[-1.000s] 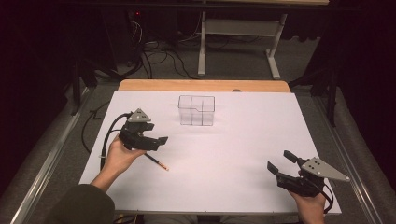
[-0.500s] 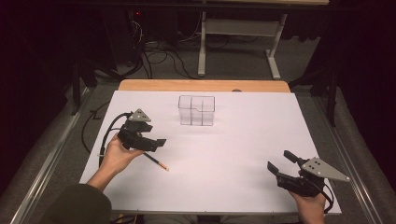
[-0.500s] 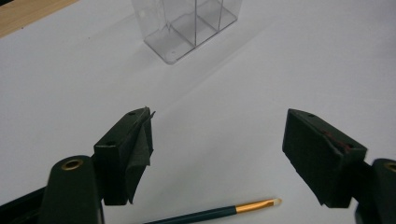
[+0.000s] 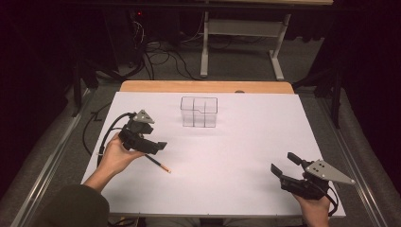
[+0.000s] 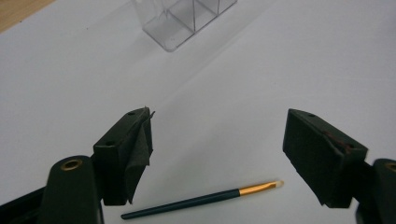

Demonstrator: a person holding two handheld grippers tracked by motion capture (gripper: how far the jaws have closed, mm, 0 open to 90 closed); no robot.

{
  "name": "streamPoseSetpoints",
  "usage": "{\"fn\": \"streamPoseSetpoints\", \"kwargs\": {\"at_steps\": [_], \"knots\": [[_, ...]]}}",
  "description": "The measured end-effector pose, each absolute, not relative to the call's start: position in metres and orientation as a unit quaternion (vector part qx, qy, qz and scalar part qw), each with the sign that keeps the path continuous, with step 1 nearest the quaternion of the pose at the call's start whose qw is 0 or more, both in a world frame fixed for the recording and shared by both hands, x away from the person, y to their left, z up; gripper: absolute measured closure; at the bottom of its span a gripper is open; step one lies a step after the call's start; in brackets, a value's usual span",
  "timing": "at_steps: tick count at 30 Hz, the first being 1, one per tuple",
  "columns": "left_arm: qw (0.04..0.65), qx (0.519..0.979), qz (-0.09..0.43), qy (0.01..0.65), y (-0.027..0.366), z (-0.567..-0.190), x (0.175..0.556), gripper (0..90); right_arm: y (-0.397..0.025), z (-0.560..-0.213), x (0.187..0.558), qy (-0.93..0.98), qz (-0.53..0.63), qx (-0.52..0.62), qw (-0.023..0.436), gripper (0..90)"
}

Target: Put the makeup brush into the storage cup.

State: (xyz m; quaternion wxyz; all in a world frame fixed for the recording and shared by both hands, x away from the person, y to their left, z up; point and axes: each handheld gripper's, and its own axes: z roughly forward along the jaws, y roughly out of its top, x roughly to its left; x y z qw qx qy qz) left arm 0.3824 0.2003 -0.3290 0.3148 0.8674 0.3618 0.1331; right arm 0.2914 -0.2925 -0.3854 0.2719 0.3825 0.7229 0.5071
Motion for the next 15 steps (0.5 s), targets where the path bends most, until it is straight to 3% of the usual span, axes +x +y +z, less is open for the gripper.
{"fn": "streamPoseSetpoints", "kwargs": {"at_steps": [15], "knots": [[0.261, 0.894, 0.115, 0.346, 0.1994, -0.3303, 0.3840, 23.8, -0.2919, -0.3855, 0.2913, 0.724, 0.506, 0.384, 0.270, 26.8]]}}
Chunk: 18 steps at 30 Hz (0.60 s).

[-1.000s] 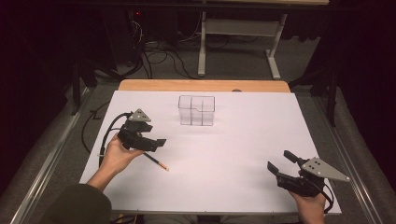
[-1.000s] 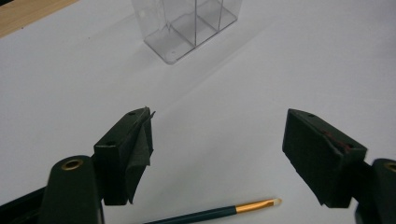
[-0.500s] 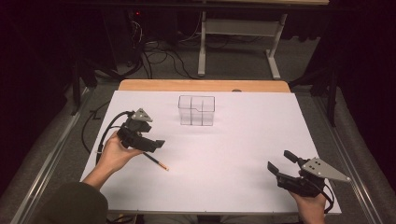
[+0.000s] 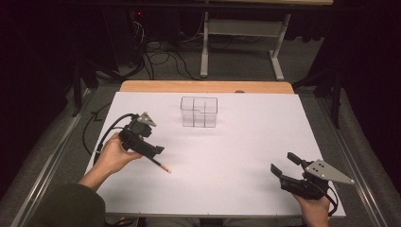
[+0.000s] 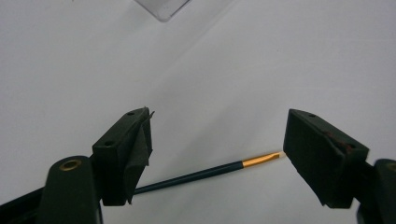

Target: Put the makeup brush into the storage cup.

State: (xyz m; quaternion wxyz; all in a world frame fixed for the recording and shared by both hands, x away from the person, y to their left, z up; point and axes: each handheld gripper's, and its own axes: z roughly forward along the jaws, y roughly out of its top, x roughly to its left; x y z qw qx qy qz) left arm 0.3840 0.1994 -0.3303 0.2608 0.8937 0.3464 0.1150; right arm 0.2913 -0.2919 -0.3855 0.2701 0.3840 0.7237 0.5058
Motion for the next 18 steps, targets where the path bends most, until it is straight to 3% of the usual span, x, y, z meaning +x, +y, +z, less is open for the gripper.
{"fn": "streamPoseSetpoints", "kwargs": {"at_steps": [18], "knots": [[0.209, 0.913, 0.097, 0.337, 0.194, -0.341, 0.388, 23.5, -0.292, -0.386, 0.291, 0.723, 0.506, 0.384, 0.271, 26.9]]}}
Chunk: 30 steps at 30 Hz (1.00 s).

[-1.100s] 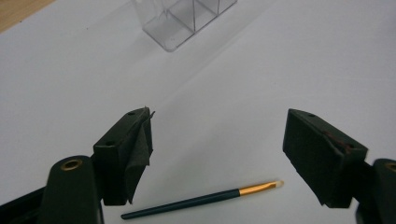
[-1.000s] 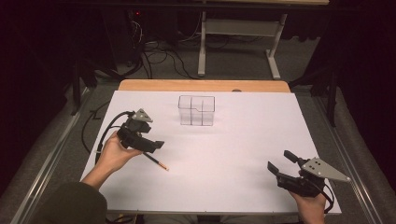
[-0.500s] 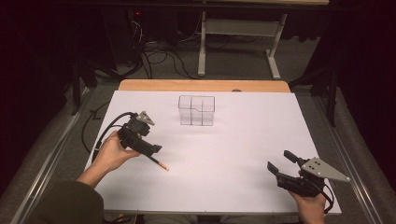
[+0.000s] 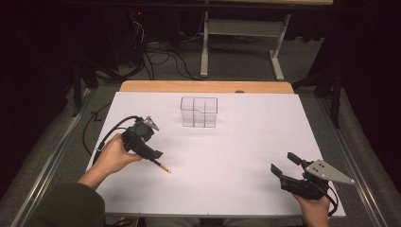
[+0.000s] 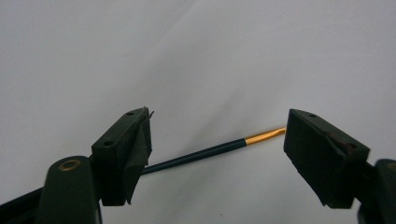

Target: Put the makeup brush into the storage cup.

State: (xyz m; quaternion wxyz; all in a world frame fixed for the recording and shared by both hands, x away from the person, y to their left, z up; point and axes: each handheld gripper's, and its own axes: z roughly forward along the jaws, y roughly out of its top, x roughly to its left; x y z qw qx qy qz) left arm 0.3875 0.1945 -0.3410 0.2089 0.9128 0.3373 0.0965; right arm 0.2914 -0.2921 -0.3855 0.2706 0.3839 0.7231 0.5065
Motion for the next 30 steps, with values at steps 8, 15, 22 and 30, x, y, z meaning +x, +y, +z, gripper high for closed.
{"fn": "streamPoseSetpoints", "kwargs": {"at_steps": [8, 15, 22, 30], "knots": [[0.196, 0.916, 0.089, 0.338, 0.195, -0.348, 0.389, 23.4, -0.293, -0.385, 0.292, 0.722, 0.507, 0.383, 0.272, 26.9], [0.184, 0.922, 0.086, 0.330, 0.196, -0.354, 0.389, 23.3, -0.293, -0.386, 0.292, 0.722, 0.507, 0.385, 0.270, 26.9], [0.170, 0.926, 0.080, 0.327, 0.196, -0.362, 0.391, 23.5, -0.293, -0.386, 0.292, 0.722, 0.507, 0.386, 0.269, 26.9], [0.152, 0.934, 0.071, 0.314, 0.191, -0.370, 0.391, 22.9, -0.293, -0.386, 0.292, 0.722, 0.507, 0.386, 0.269, 26.9]]}}
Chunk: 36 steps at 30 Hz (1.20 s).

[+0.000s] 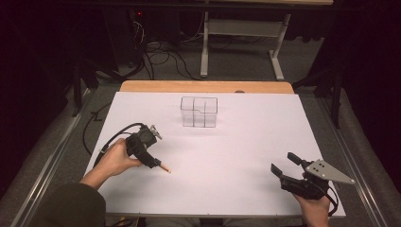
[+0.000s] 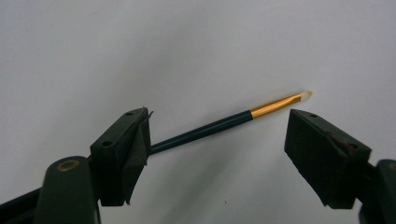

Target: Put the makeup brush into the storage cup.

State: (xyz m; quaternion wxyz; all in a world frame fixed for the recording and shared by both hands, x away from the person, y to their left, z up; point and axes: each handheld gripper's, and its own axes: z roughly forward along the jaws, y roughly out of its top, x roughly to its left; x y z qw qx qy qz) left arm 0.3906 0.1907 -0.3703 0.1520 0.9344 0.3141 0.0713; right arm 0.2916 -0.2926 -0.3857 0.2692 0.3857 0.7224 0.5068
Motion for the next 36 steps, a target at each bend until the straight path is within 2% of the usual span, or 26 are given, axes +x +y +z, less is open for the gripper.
{"fn": "streamPoseSetpoints", "kwargs": {"at_steps": [36], "knots": [[0.091, 0.950, 0.059, 0.294, 0.182, -0.403, 0.397, 23.2, -0.292, -0.387, 0.292, 0.725, 0.505, 0.385, 0.266, 26.9]]}}
